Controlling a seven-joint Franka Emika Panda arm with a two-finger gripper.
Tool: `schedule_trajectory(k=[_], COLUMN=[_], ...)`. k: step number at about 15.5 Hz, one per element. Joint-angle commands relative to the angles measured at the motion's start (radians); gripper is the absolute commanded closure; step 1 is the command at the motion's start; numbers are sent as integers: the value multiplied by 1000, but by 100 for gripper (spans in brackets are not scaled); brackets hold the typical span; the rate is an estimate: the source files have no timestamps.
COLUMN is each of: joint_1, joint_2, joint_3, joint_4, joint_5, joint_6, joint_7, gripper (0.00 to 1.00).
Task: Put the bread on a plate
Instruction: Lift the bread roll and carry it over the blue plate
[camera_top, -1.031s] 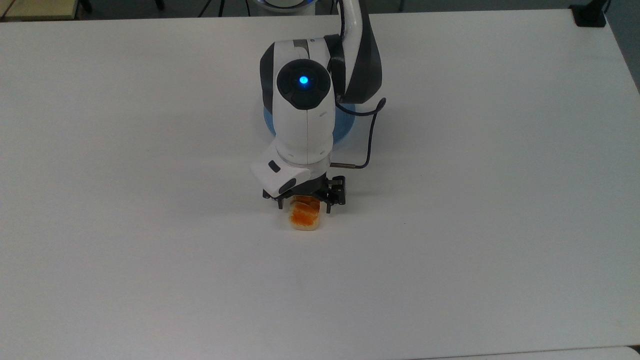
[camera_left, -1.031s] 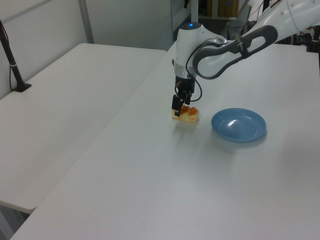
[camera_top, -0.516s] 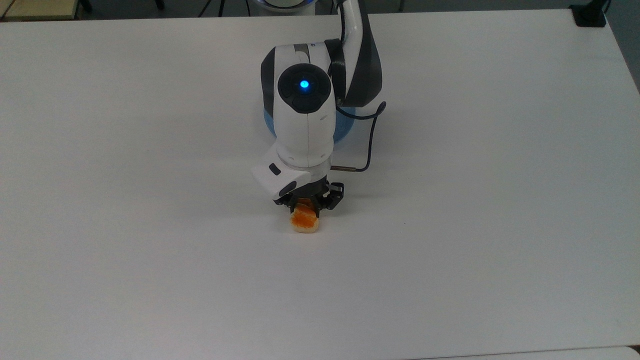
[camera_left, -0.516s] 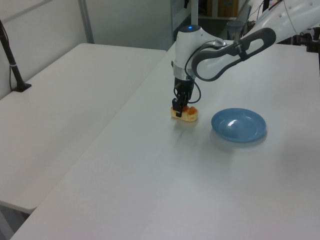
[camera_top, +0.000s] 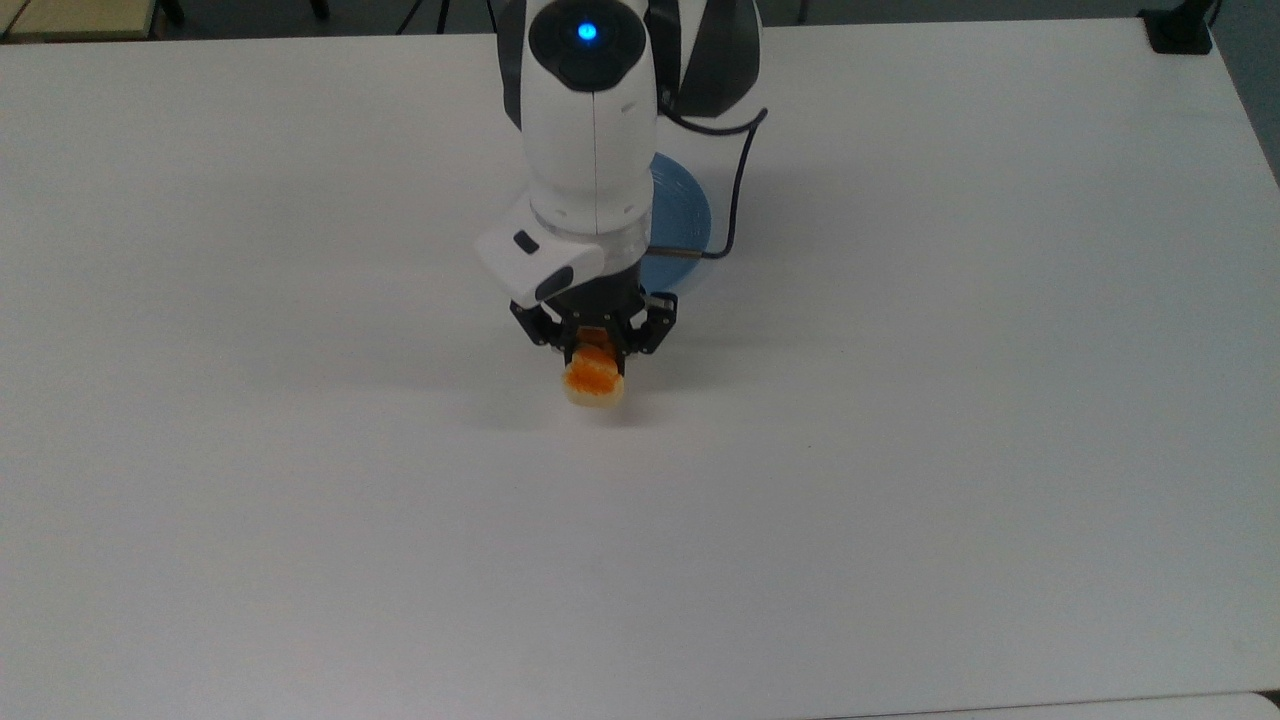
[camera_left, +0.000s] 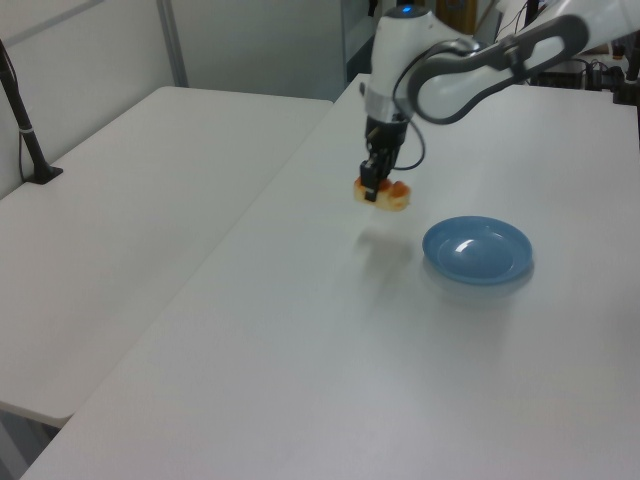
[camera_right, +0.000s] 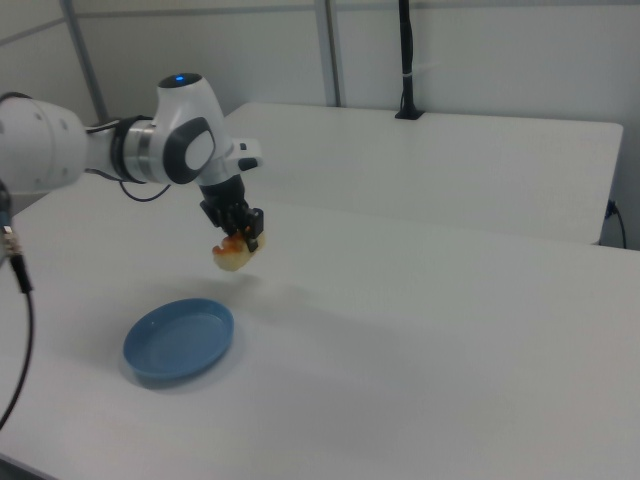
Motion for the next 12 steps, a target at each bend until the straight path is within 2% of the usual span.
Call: schedule_trajectory(k=[1, 3, 5, 6, 12], joint_1=[-1, 0, 0, 6, 14], joint_2=[-255, -337, -407, -412, -395], joint_3=[-5, -5, -8, -8, -8], joint_4=[-318, -438, -576, -611, -650], joint_5=[18, 21, 42, 50, 64], joint_6=[14, 29, 148, 200, 222], joint_7=[-50, -82, -84, -84, -72], gripper=[55, 55, 55, 55, 55])
